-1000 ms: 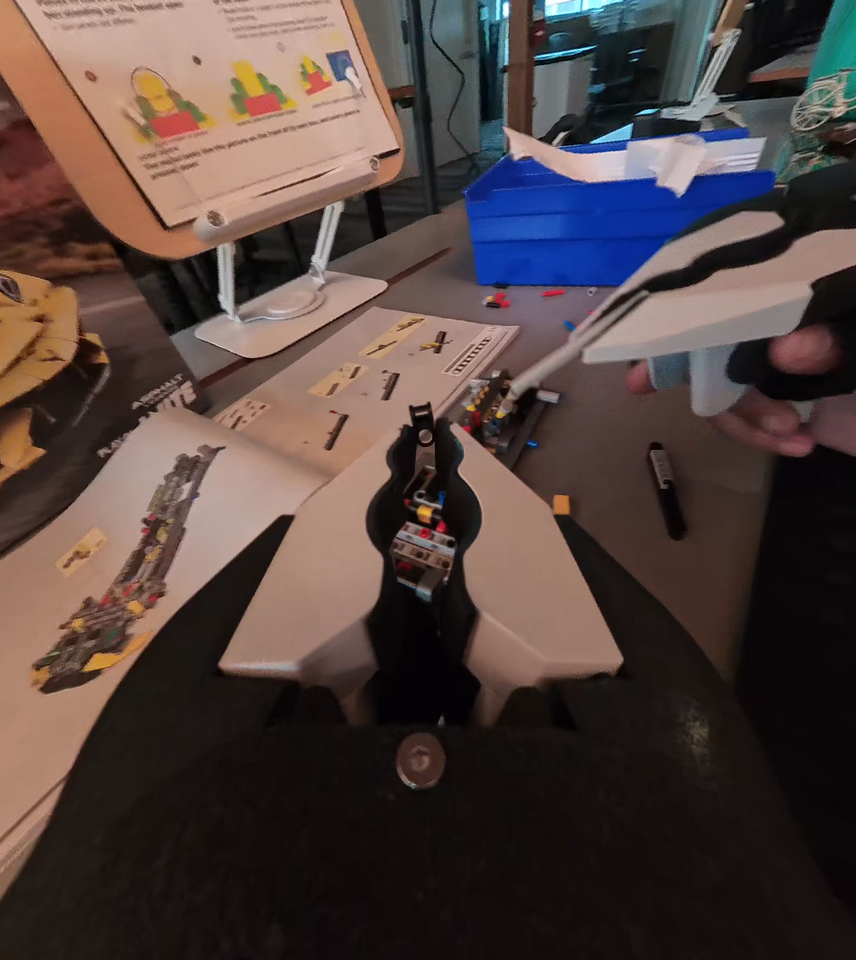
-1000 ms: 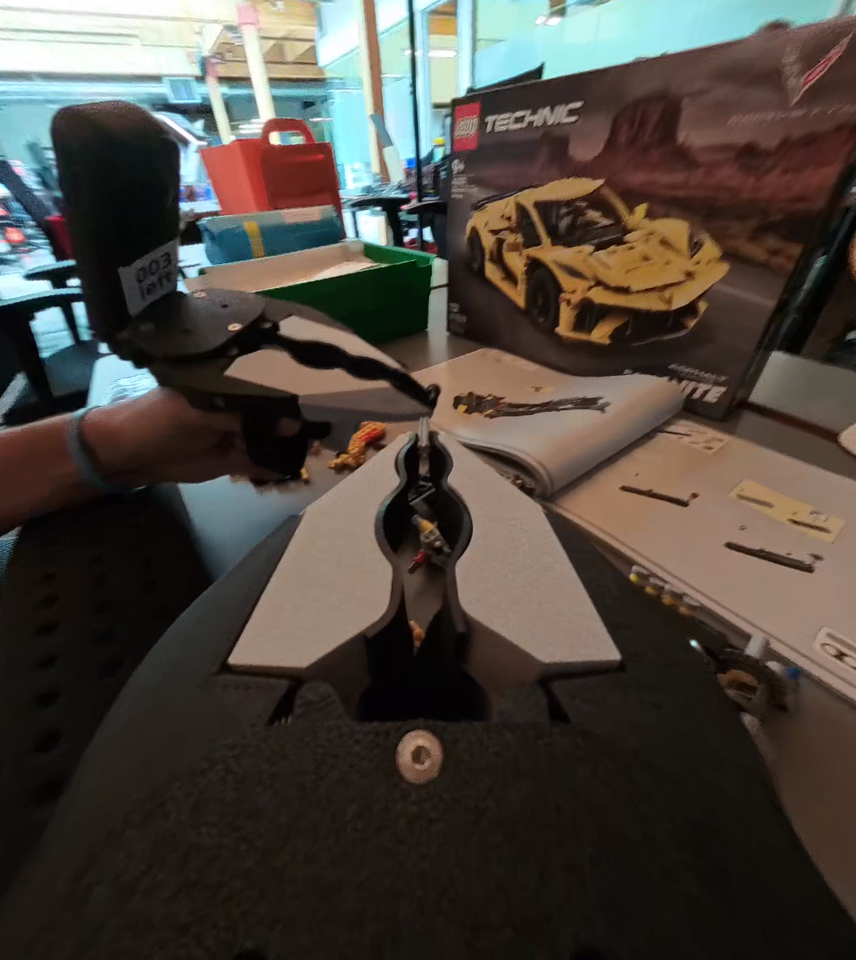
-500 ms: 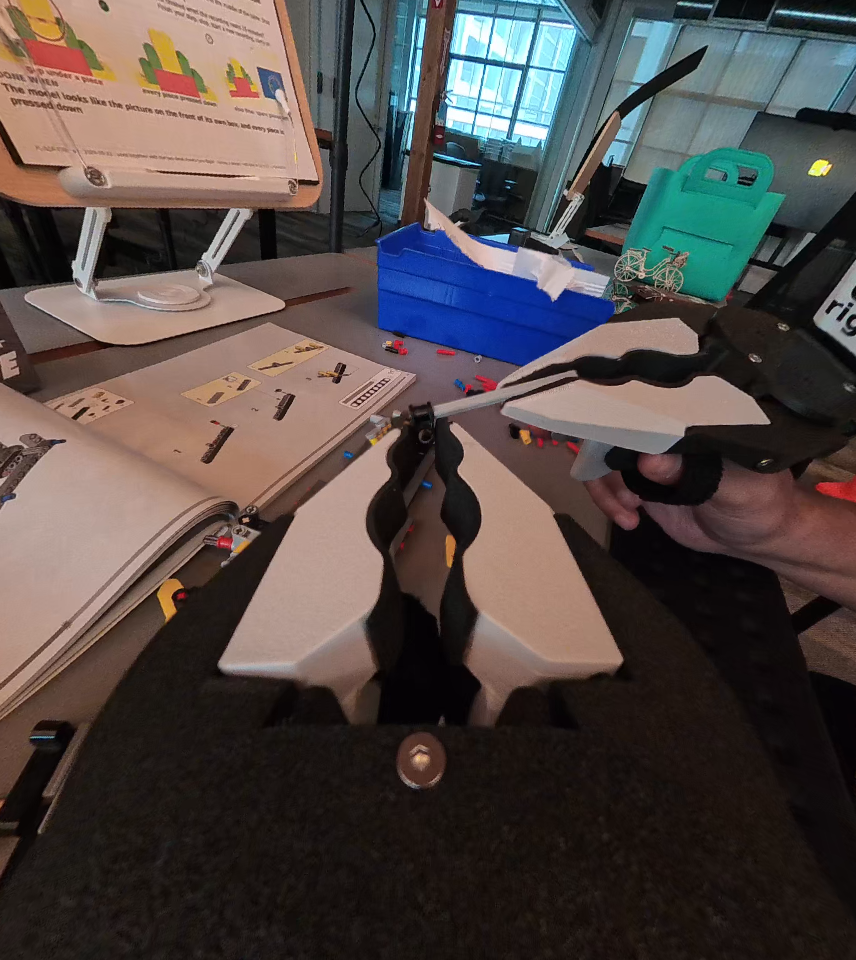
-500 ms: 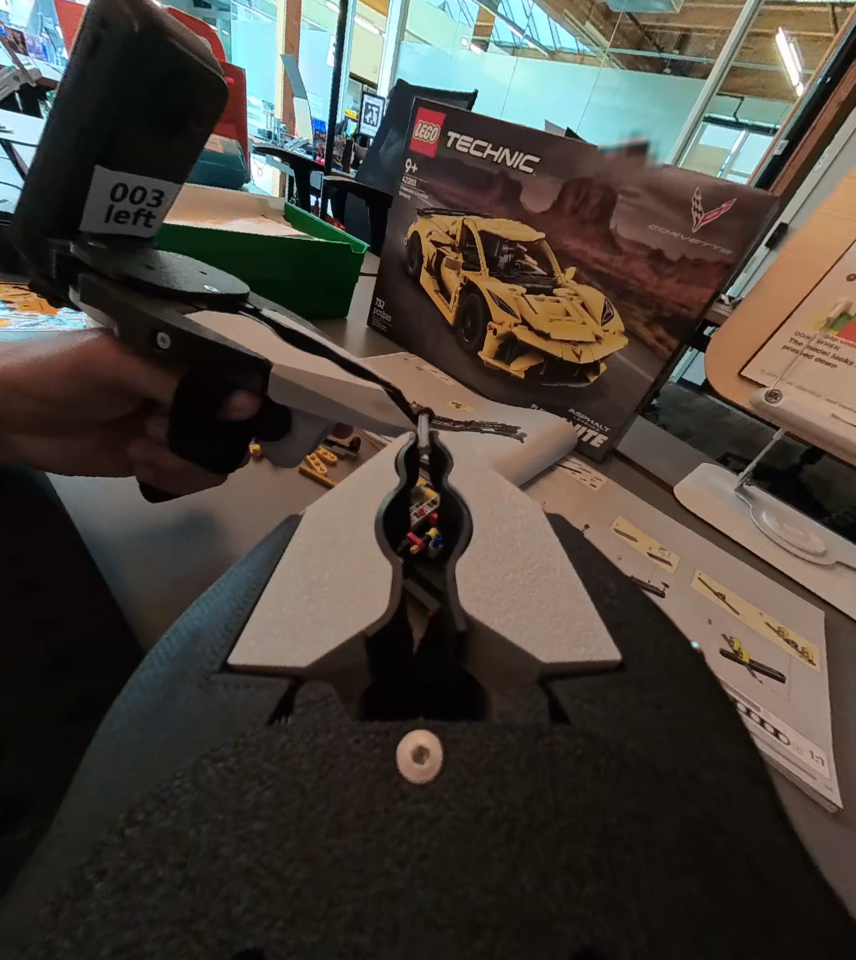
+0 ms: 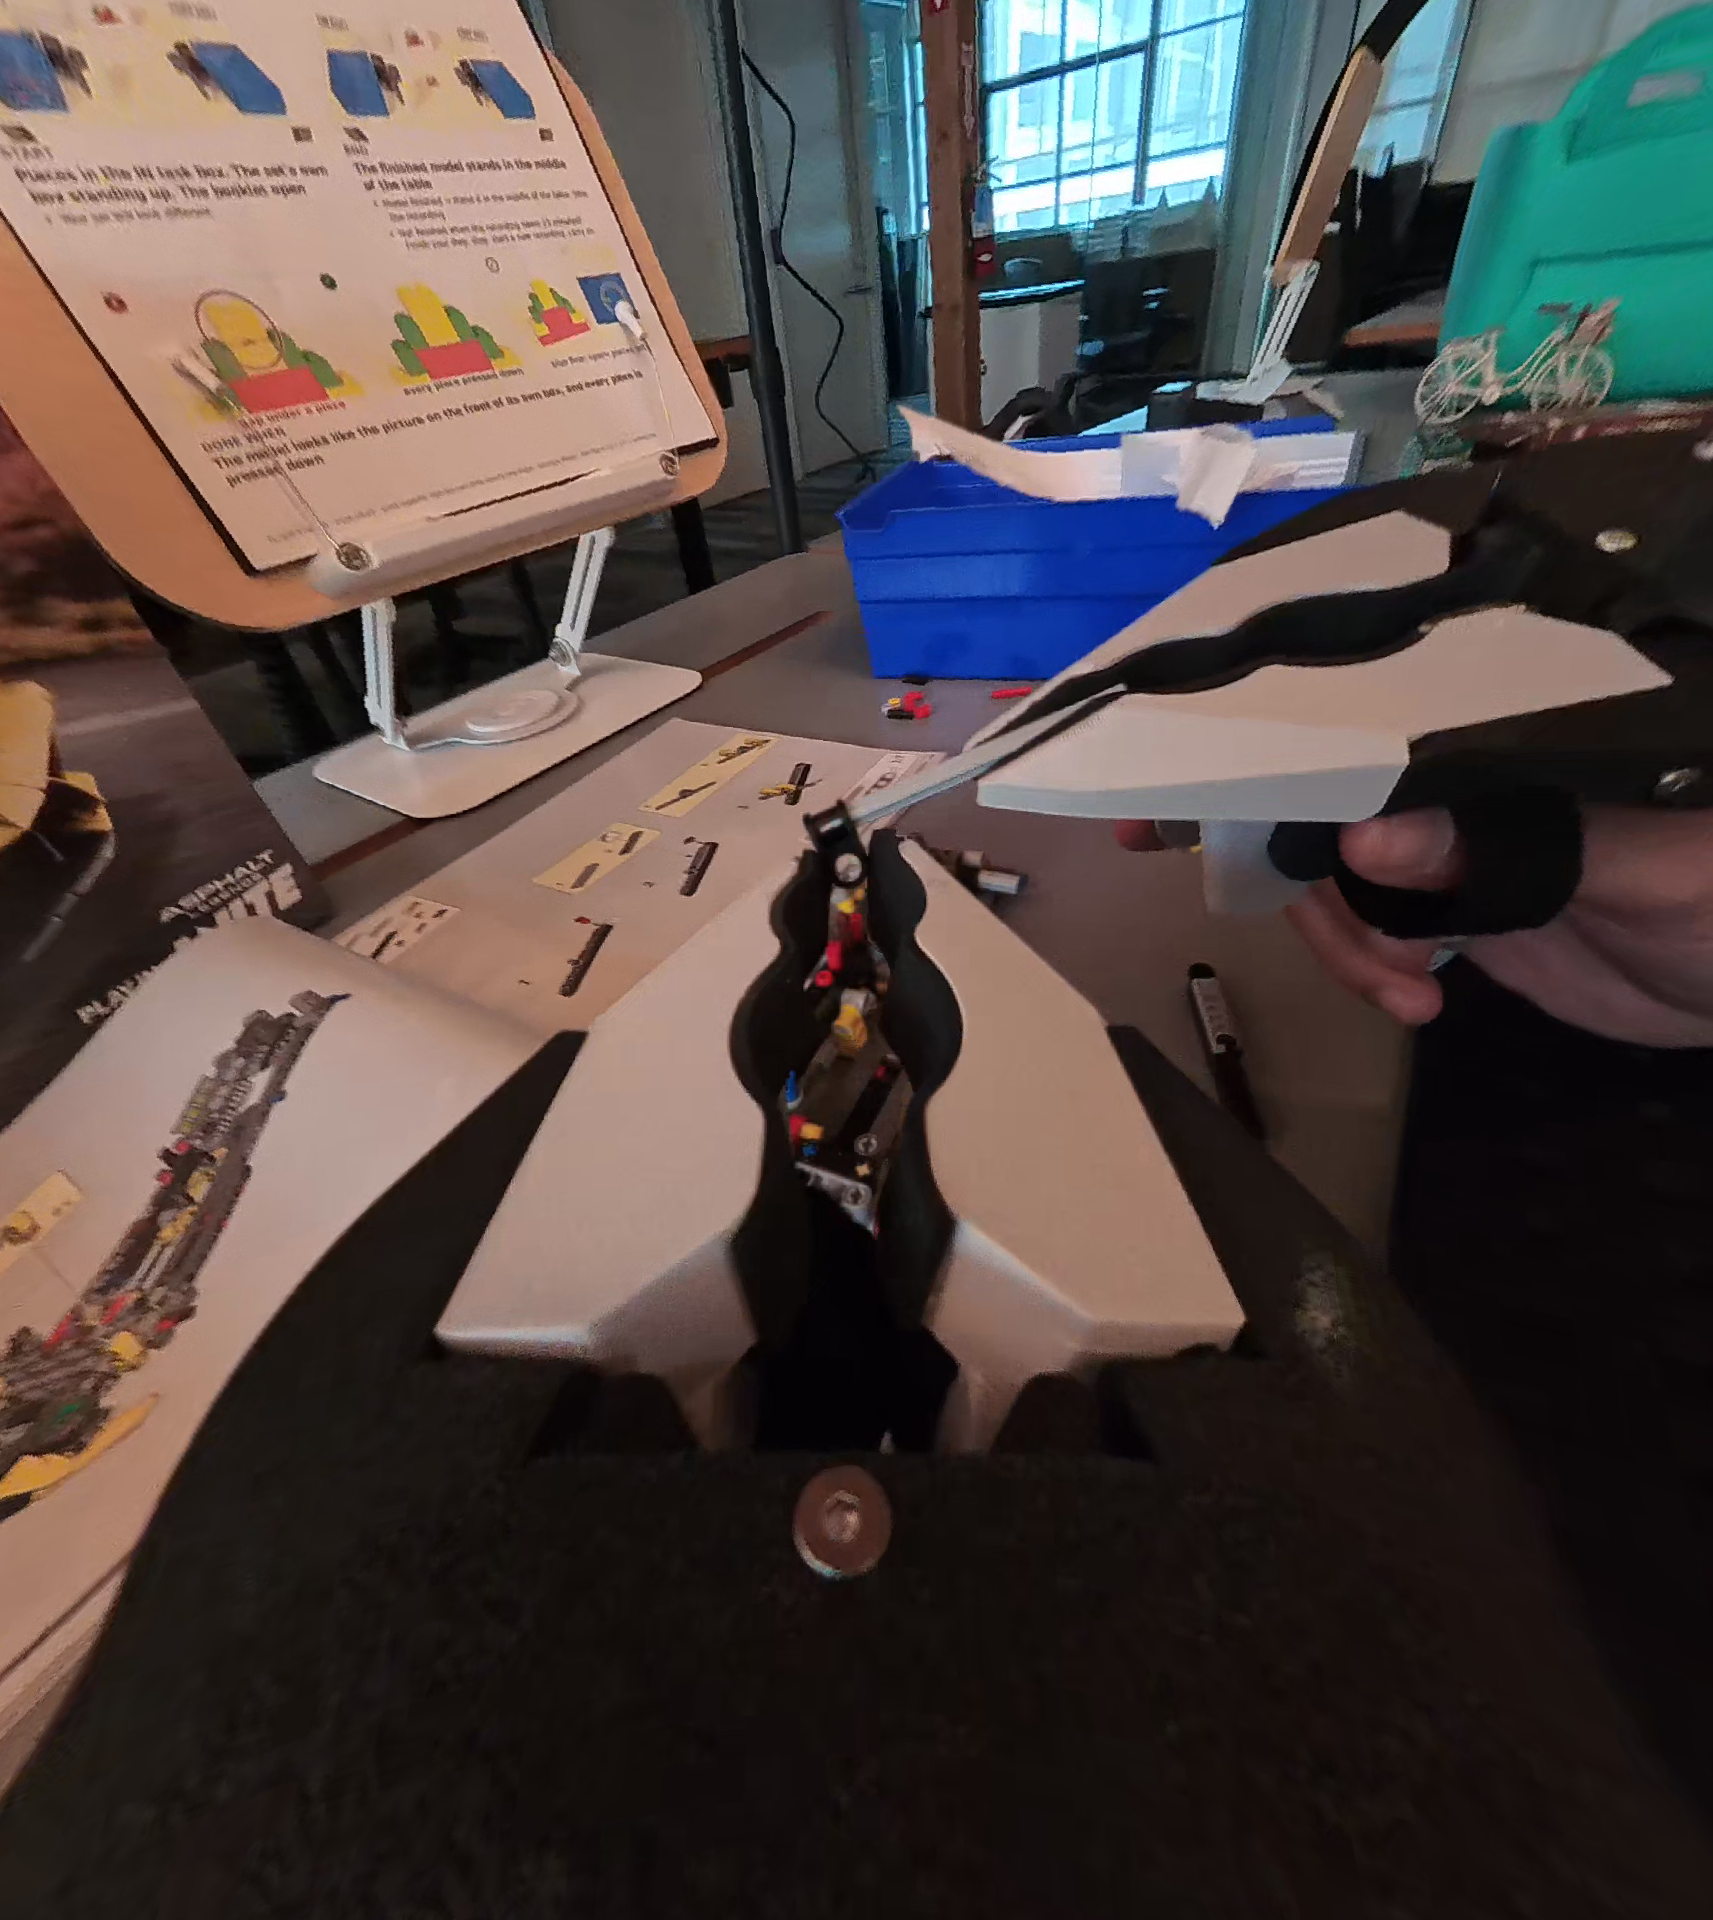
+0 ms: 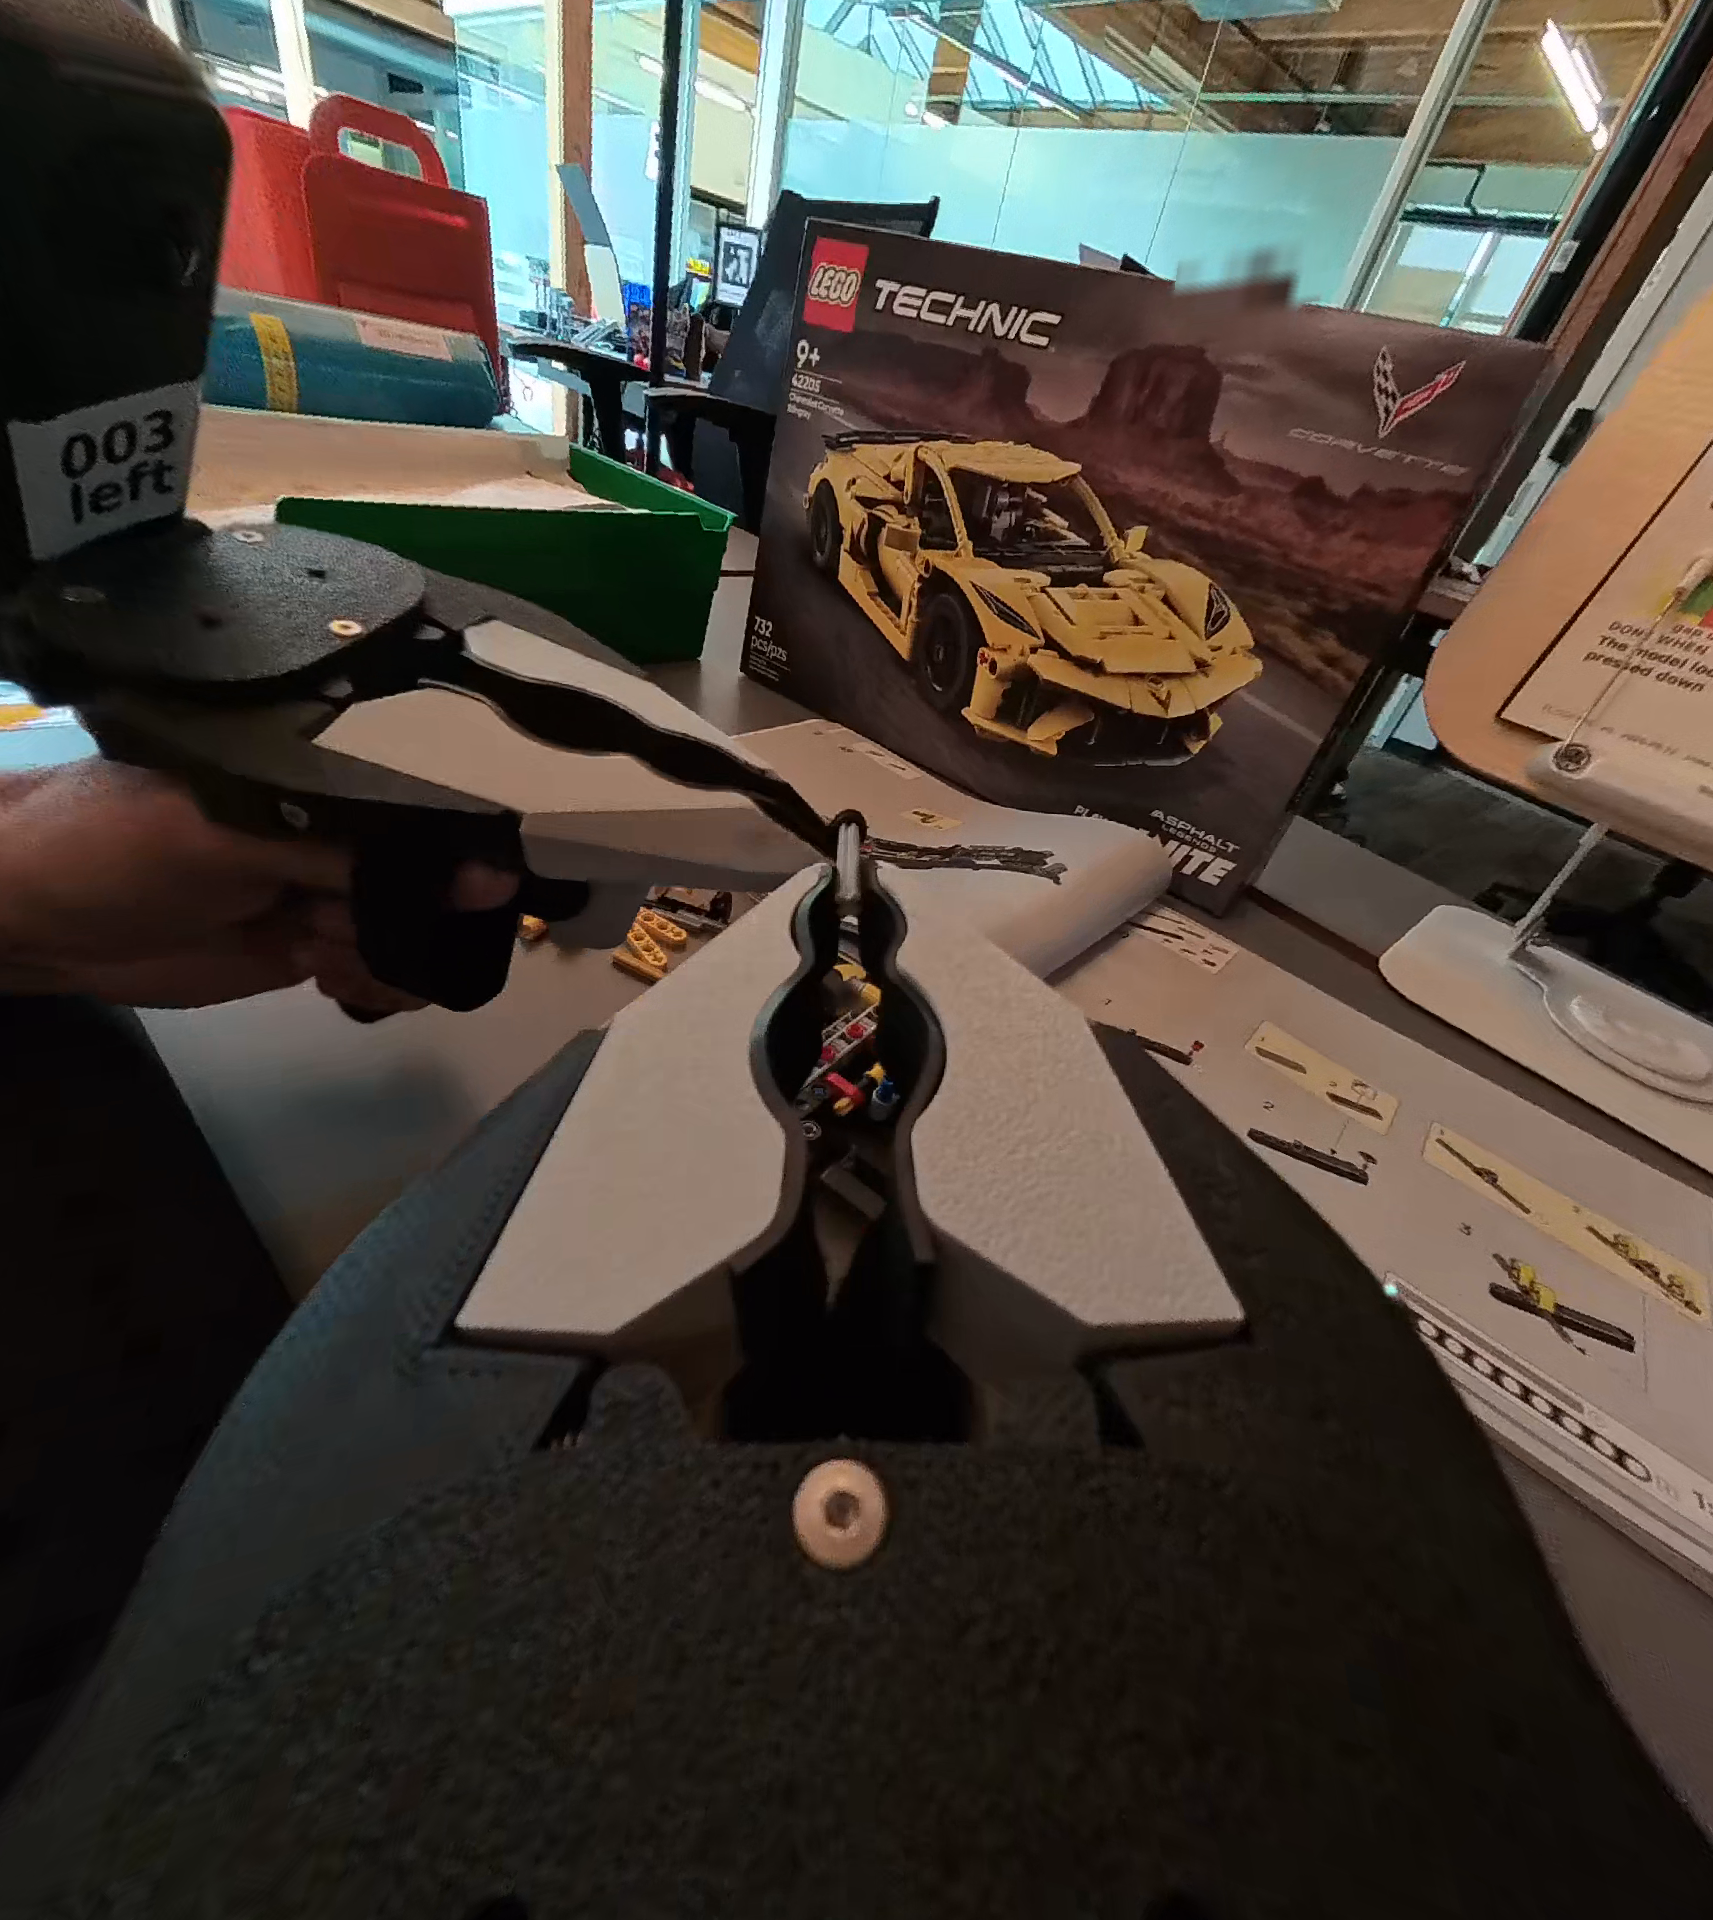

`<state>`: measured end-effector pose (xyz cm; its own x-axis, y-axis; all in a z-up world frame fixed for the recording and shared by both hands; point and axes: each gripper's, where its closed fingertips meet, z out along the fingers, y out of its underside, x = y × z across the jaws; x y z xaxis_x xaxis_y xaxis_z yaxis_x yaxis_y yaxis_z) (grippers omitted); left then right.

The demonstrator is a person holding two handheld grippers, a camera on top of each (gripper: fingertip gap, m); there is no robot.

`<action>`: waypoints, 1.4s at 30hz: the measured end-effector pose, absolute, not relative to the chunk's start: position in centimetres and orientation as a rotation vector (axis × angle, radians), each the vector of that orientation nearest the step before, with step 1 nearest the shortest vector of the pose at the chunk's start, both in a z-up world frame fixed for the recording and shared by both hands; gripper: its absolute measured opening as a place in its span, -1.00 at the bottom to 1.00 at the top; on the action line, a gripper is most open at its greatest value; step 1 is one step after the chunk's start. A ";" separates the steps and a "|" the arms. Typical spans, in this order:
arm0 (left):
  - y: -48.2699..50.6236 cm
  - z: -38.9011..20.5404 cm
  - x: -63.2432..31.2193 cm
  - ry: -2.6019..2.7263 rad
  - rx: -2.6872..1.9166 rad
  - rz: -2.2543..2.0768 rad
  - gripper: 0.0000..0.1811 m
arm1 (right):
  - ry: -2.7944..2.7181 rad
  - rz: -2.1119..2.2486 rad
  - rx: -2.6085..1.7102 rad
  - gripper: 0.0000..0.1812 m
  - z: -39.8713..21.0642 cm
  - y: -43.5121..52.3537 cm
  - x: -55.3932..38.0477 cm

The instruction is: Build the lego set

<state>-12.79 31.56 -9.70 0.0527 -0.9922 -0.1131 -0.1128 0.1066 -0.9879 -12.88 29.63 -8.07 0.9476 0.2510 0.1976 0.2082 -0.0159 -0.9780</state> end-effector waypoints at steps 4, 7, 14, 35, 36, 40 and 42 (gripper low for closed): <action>31.5 -9.8 -12.9 1.325 -1.178 -0.927 -0.93 | -0.363 0.050 -1.596 -0.98 -8.2 29.6 -12.9; 31.5 -9.9 -13.0 1.326 -1.191 -0.951 -0.93 | -0.348 0.082 -1.600 -0.98 -8.3 29.6 -13.0; 31.7 -10.5 -12.8 1.396 -1.053 -0.650 -0.93 | -0.204 0.402 -1.639 -0.98 -9.1 29.7 -12.3; 32.4 -11.1 -13.0 1.414 -1.089 -0.622 -0.94 | -0.283 0.255 -1.729 -0.97 -10.7 30.1 -12.4; 32.4 -11.1 -13.0 1.418 -1.066 -0.592 -0.94 | -0.275 0.276 -1.728 -0.97 -10.6 30.0 -12.4; 32.1 -11.3 -13.0 1.434 -1.073 -0.614 -0.93 | -0.259 0.332 -1.746 -0.98 -10.9 29.9 -12.4; 32.2 -11.4 -13.0 1.431 -1.107 -0.645 -0.94 | -0.281 0.278 -1.743 -0.97 -10.9 30.0 -12.4</action>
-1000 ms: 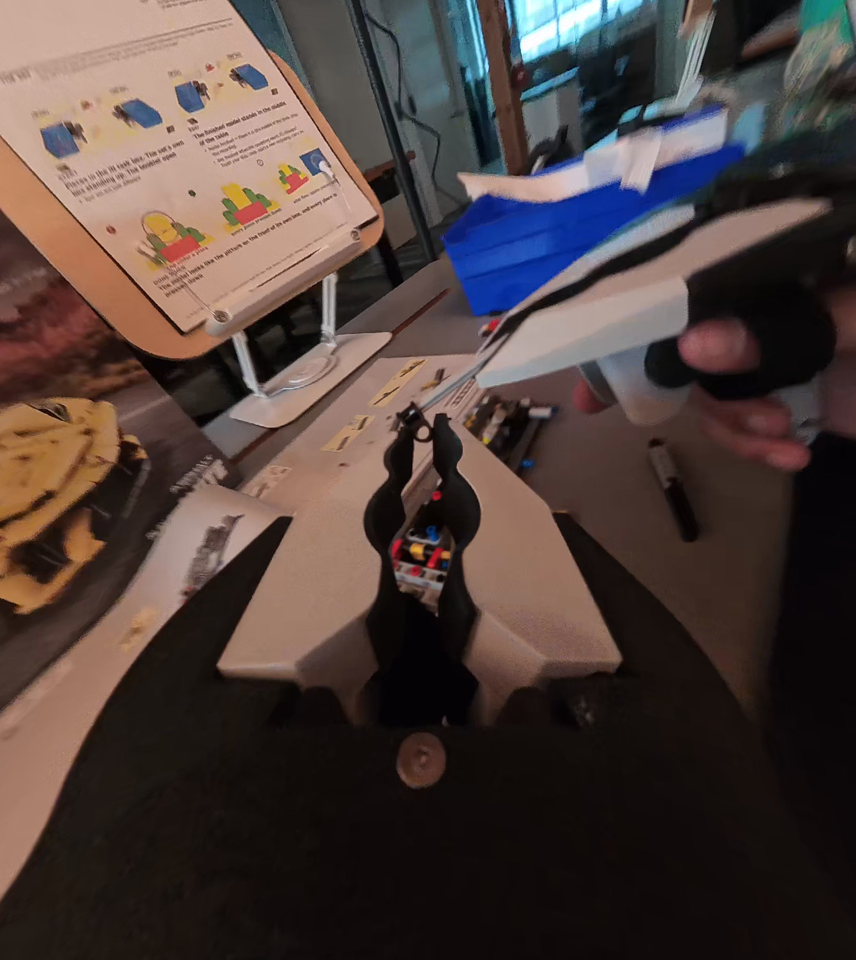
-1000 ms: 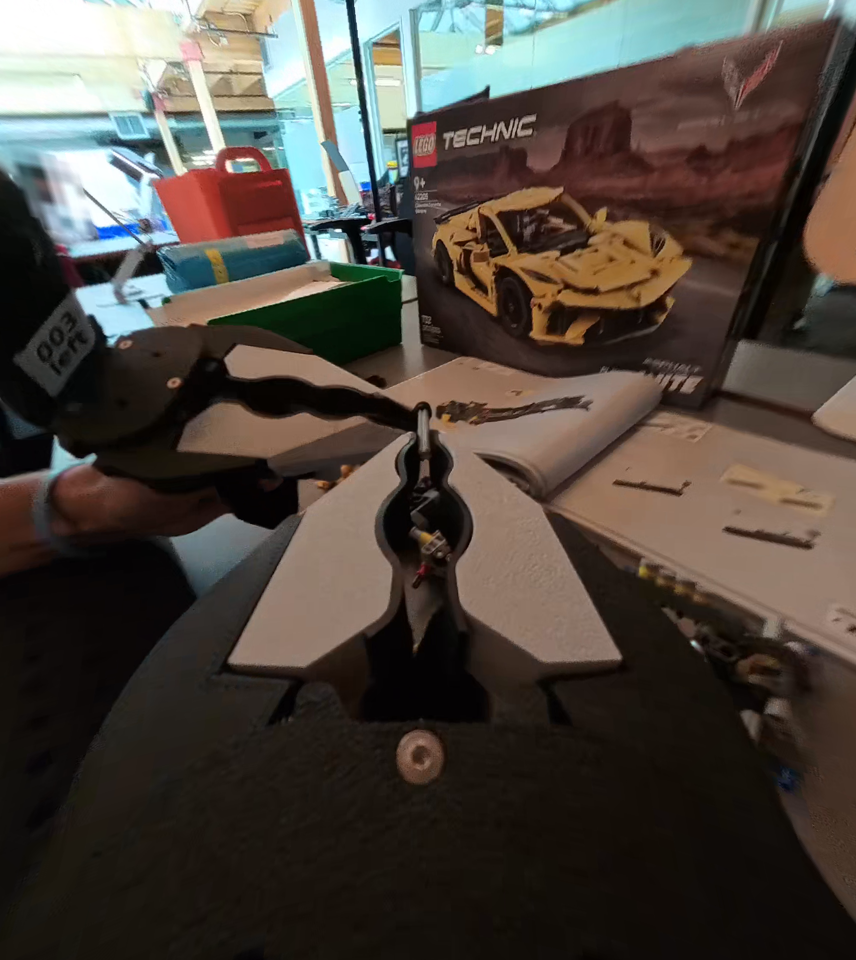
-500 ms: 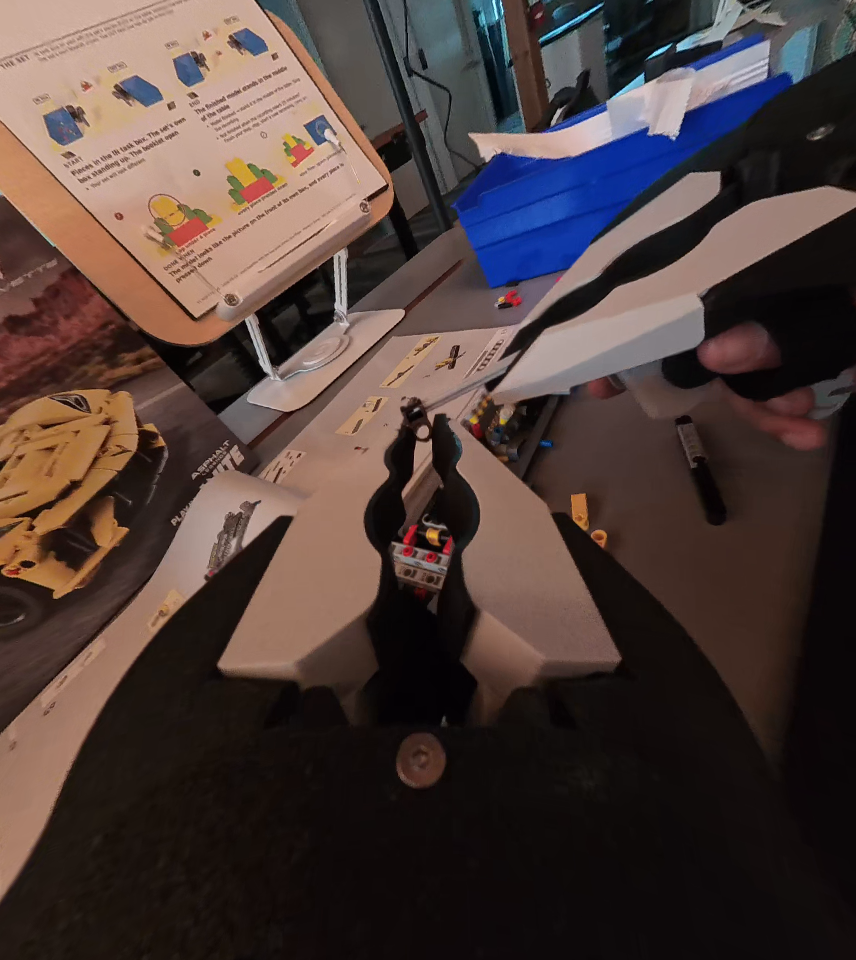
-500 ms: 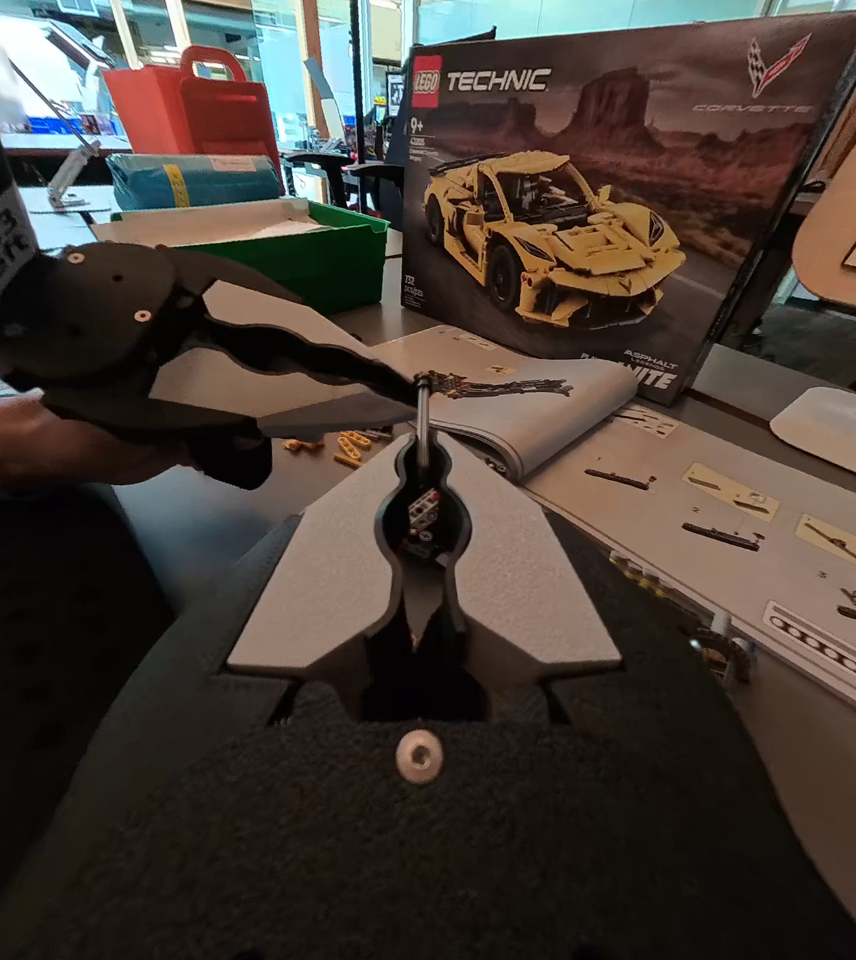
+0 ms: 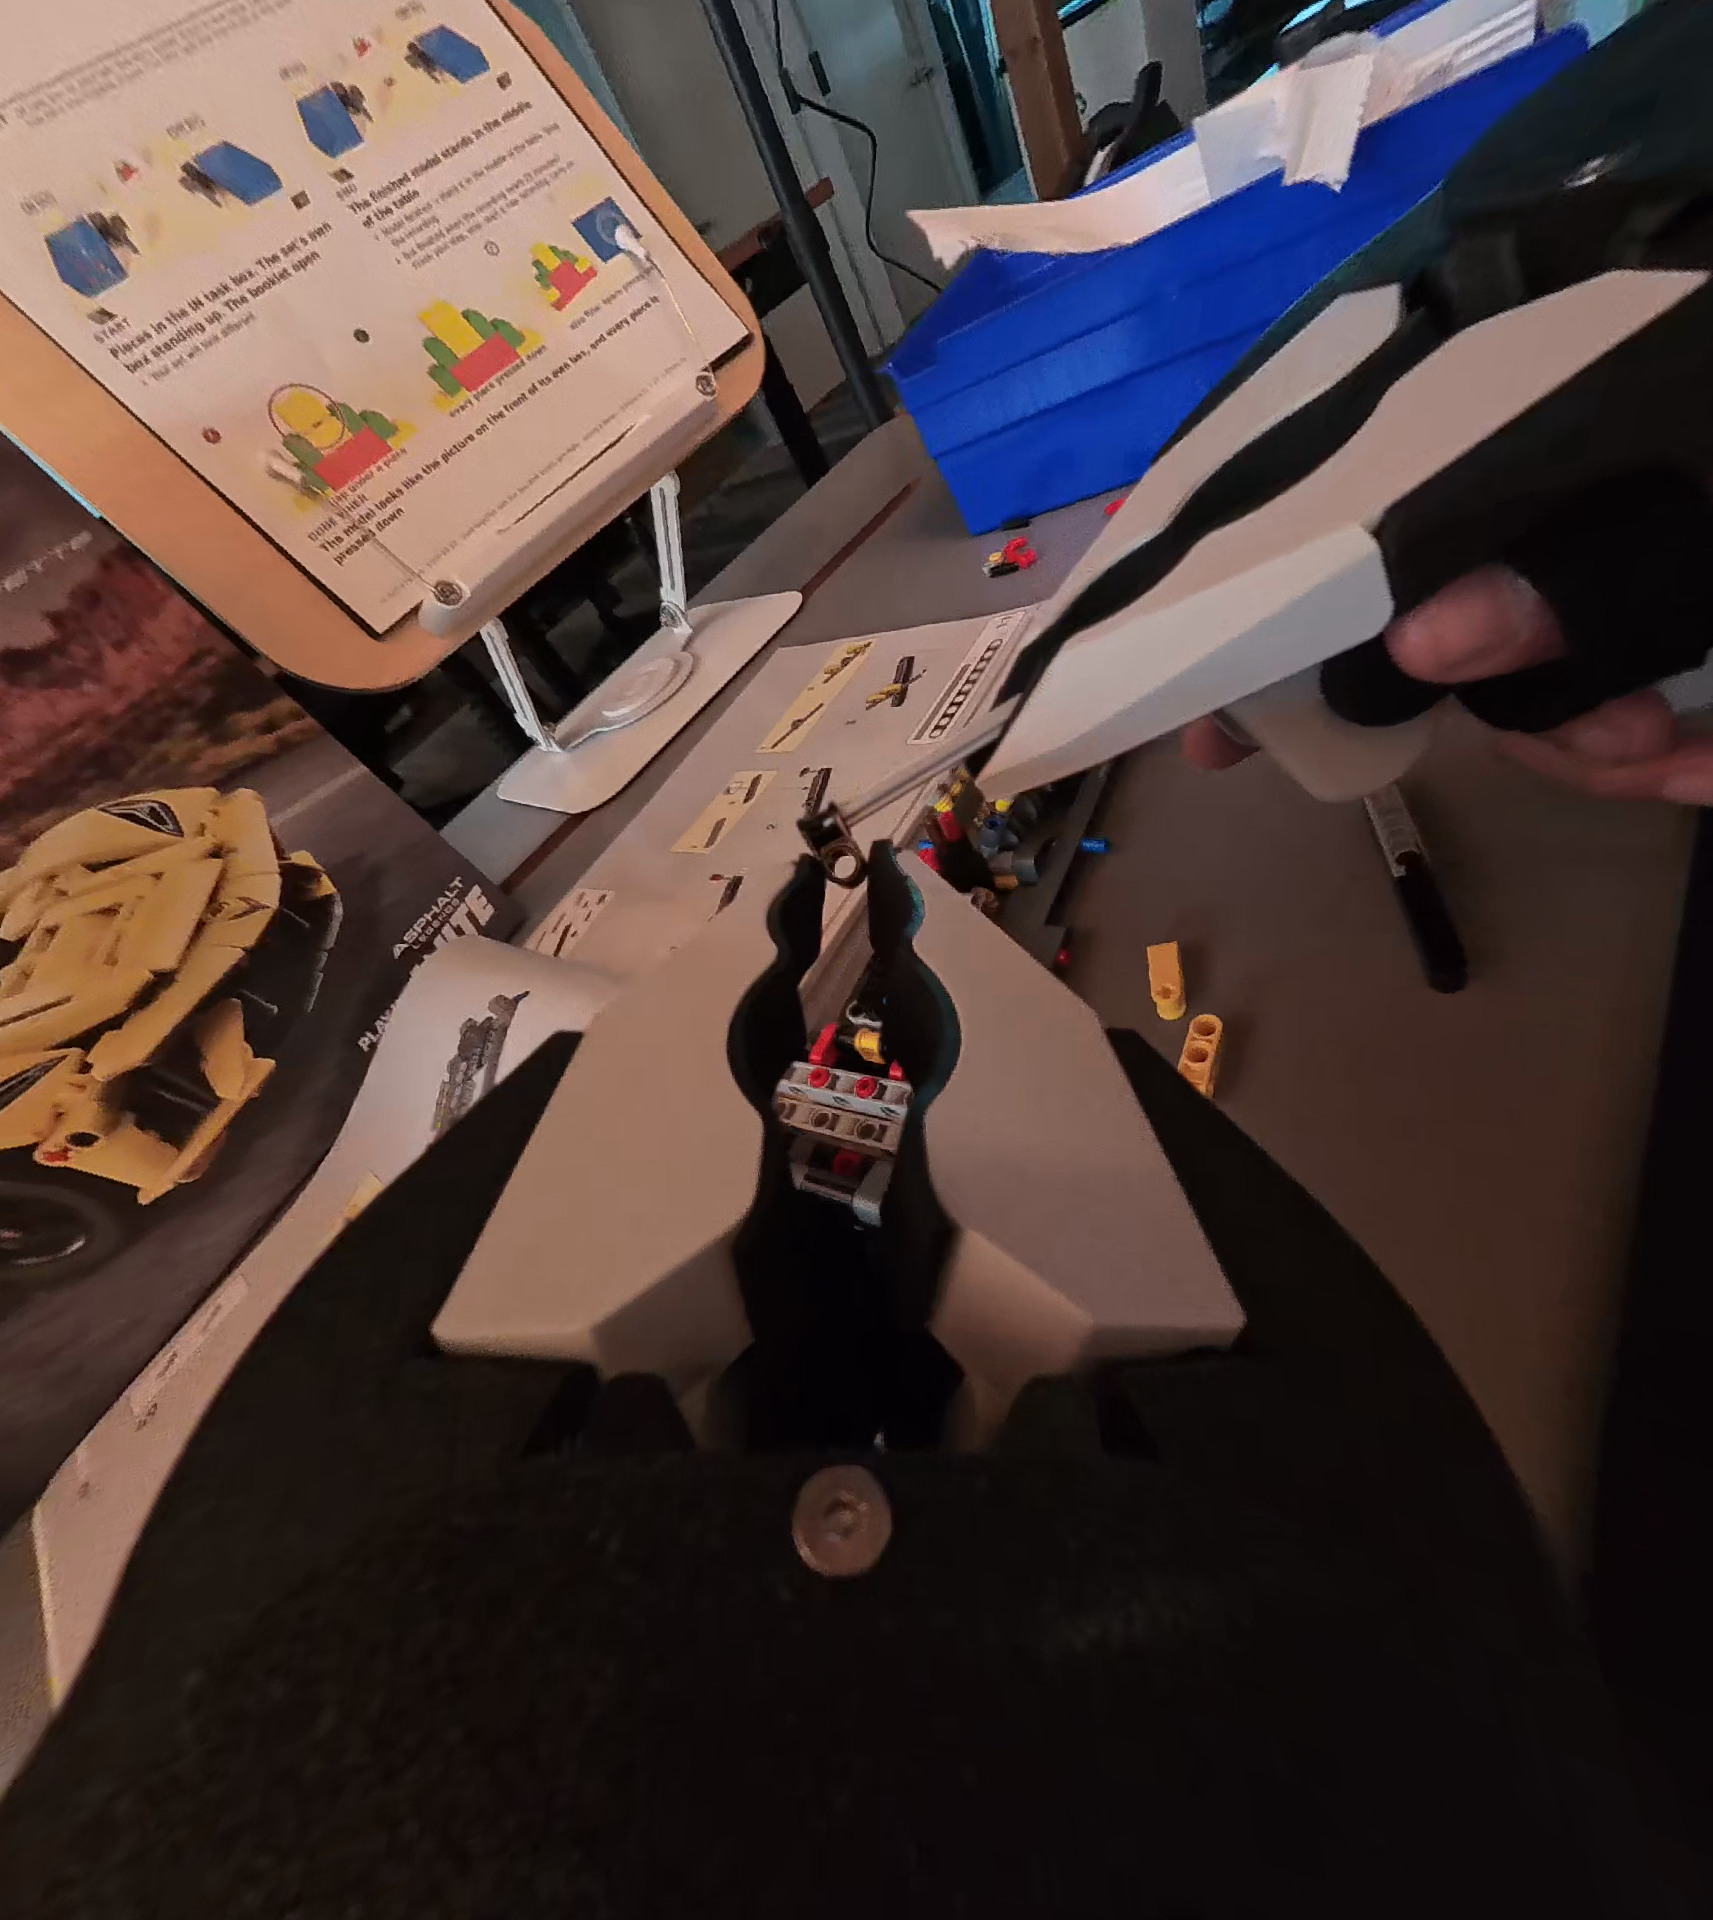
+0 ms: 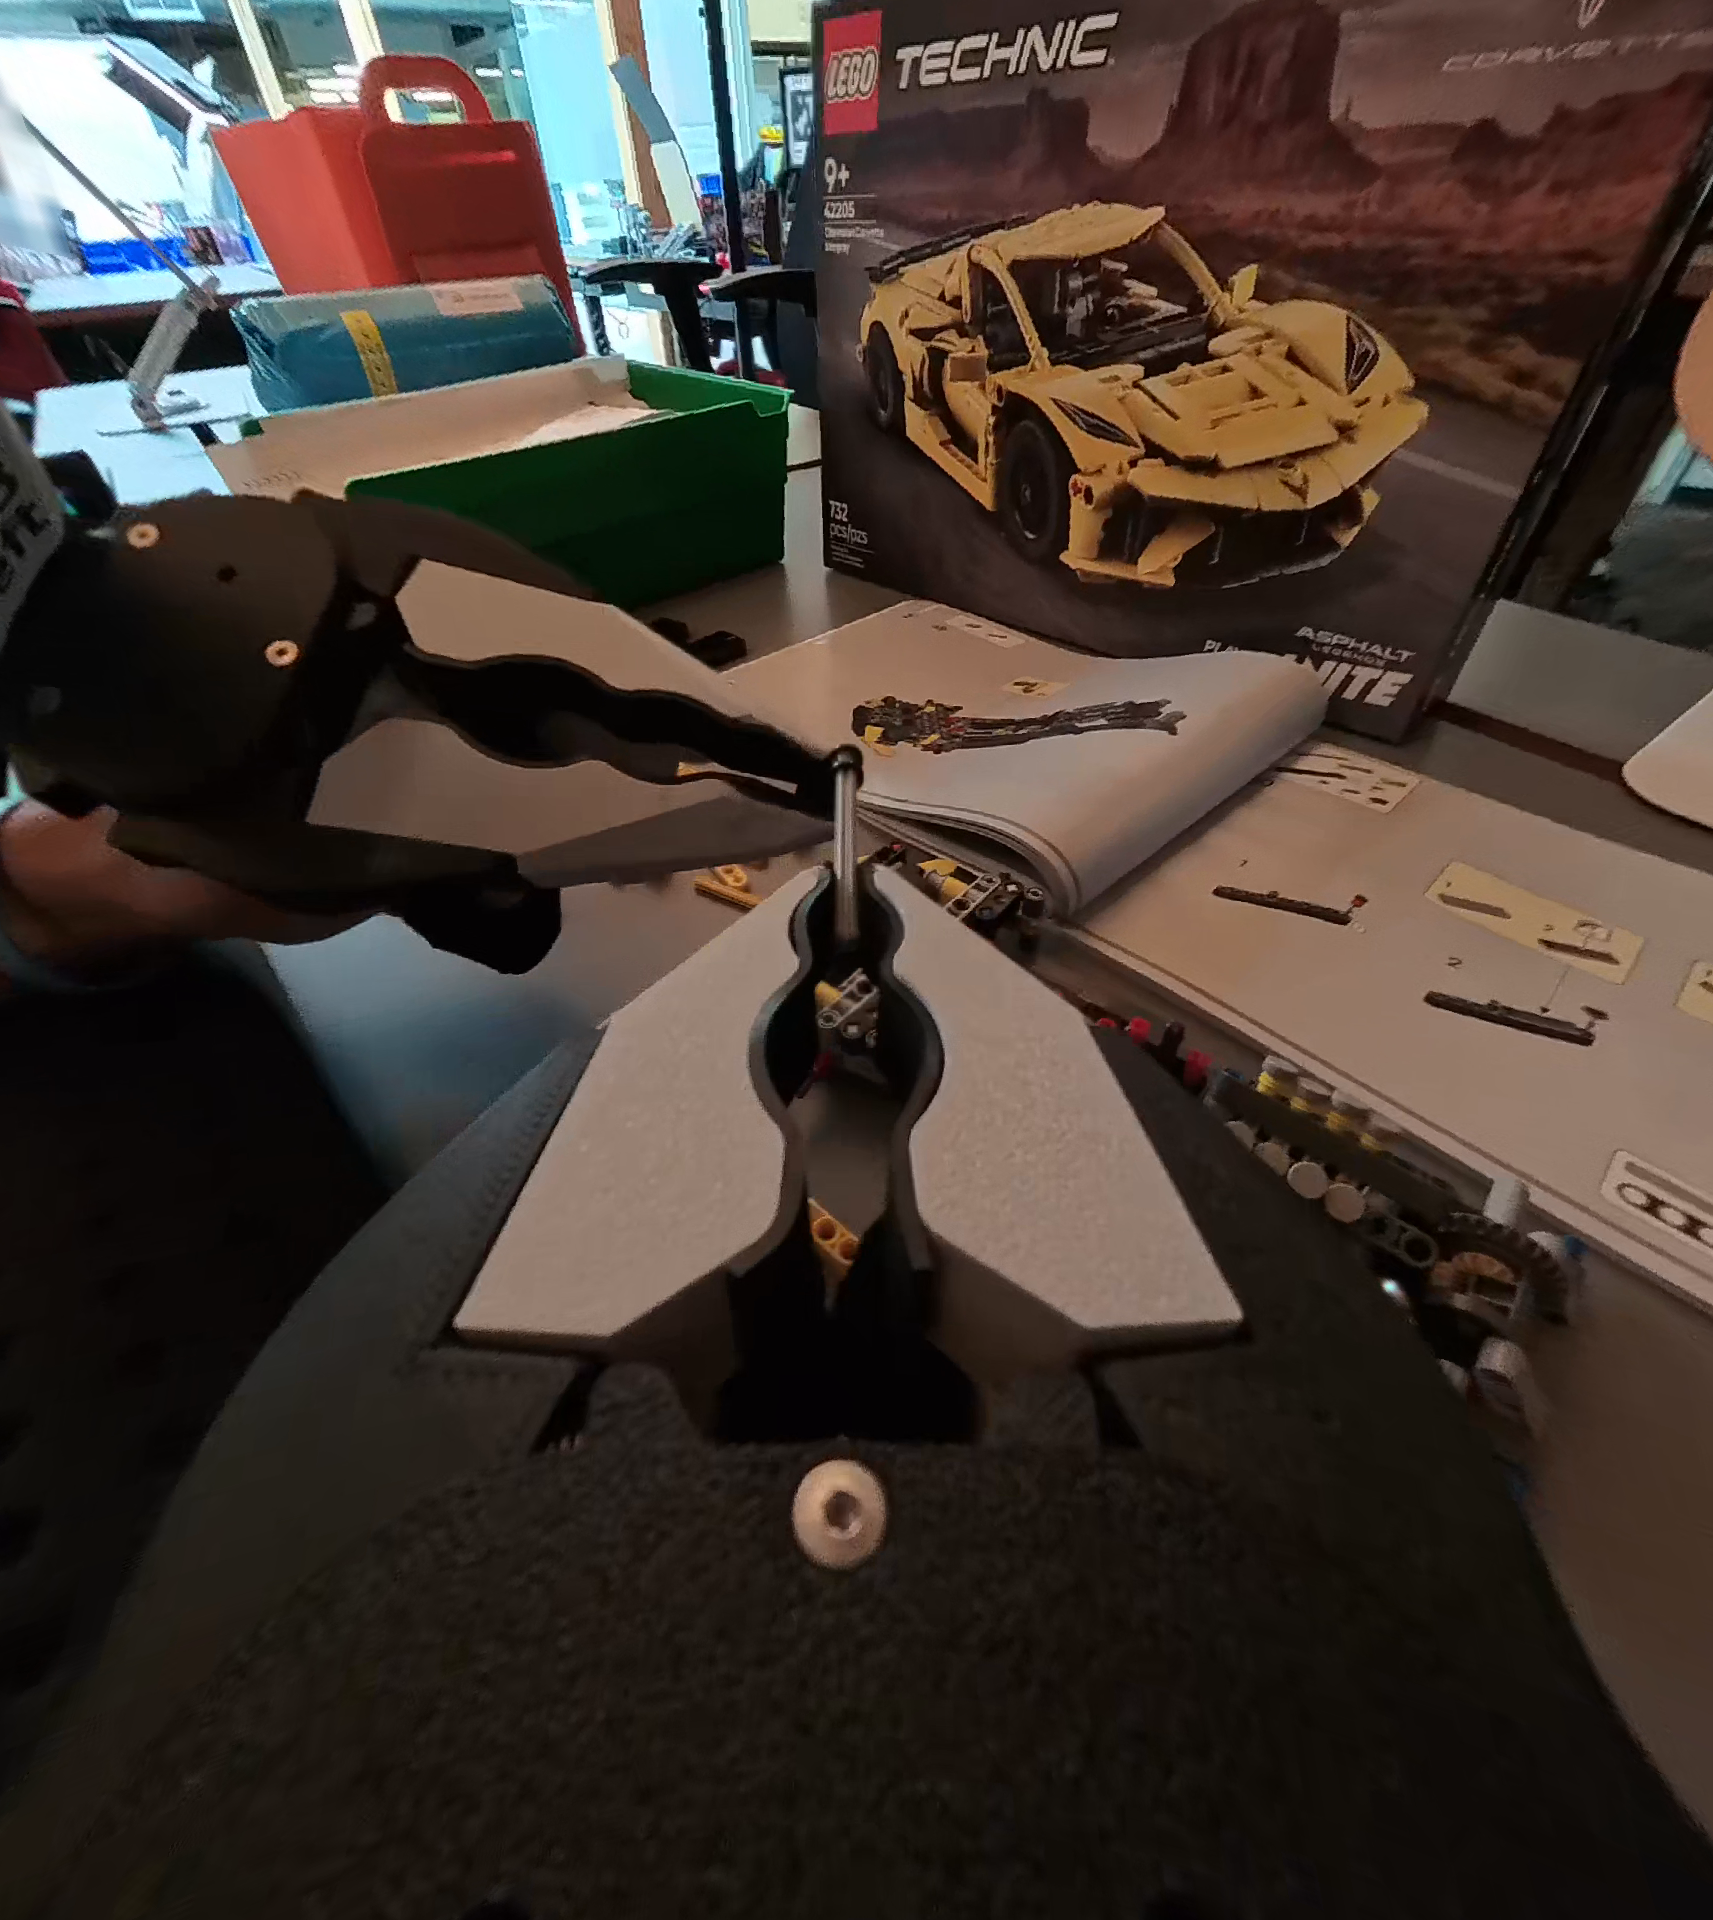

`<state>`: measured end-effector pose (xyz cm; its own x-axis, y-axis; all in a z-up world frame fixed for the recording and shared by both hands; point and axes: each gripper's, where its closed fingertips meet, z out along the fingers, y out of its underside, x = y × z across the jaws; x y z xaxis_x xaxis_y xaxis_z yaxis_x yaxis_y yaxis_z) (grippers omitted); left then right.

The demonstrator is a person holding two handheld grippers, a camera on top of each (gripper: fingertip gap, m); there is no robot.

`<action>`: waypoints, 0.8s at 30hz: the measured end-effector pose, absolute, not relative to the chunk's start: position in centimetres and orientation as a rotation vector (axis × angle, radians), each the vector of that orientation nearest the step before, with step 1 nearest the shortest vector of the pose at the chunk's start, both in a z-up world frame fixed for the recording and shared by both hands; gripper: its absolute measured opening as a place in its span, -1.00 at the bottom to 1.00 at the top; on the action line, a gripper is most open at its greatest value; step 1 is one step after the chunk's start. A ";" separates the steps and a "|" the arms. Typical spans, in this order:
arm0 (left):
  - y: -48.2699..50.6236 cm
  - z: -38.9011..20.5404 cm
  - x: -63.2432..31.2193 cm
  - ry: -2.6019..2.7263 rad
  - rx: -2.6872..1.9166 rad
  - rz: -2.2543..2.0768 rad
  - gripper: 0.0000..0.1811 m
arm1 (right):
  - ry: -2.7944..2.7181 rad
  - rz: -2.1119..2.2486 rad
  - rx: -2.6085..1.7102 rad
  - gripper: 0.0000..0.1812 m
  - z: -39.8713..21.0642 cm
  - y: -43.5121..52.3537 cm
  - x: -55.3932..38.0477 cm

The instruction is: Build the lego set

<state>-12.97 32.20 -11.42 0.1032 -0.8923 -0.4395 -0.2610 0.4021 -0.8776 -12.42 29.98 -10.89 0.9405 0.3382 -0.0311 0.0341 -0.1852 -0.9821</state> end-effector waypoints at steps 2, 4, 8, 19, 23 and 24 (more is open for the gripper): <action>32.3 -11.5 -13.0 1.428 -1.122 -0.660 -0.94 | -0.294 0.247 -1.746 -0.97 -11.0 30.0 -12.5; 32.2 -11.5 -12.9 1.424 -1.135 -0.681 -0.94 | -0.289 0.248 -1.745 -0.97 -10.9 30.0 -12.4; 32.5 -11.8 -12.9 1.417 -1.184 -0.709 -0.92 | -0.289 0.193 -1.747 -0.98 -10.9 30.1 -12.1; 32.2 -11.9 -12.7 1.370 -1.340 -0.960 -0.88 | -0.426 -0.073 -1.742 -0.97 -11.3 30.3 -12.7; 32.5 -12.1 -12.7 1.368 -1.335 -0.919 -0.93 | -0.403 -0.025 -1.753 -0.97 -11.4 30.3 -12.8; 32.5 -12.2 -12.7 1.377 -1.323 -0.892 -0.93 | -0.380 0.017 -1.756 -0.97 -11.4 30.3 -12.8</action>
<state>-12.71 32.53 -12.18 0.0845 -0.9835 -0.1598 -0.2563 0.1335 -0.9573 -12.81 30.33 -11.39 0.9452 0.2623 0.1946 0.2436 -0.1691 -0.9550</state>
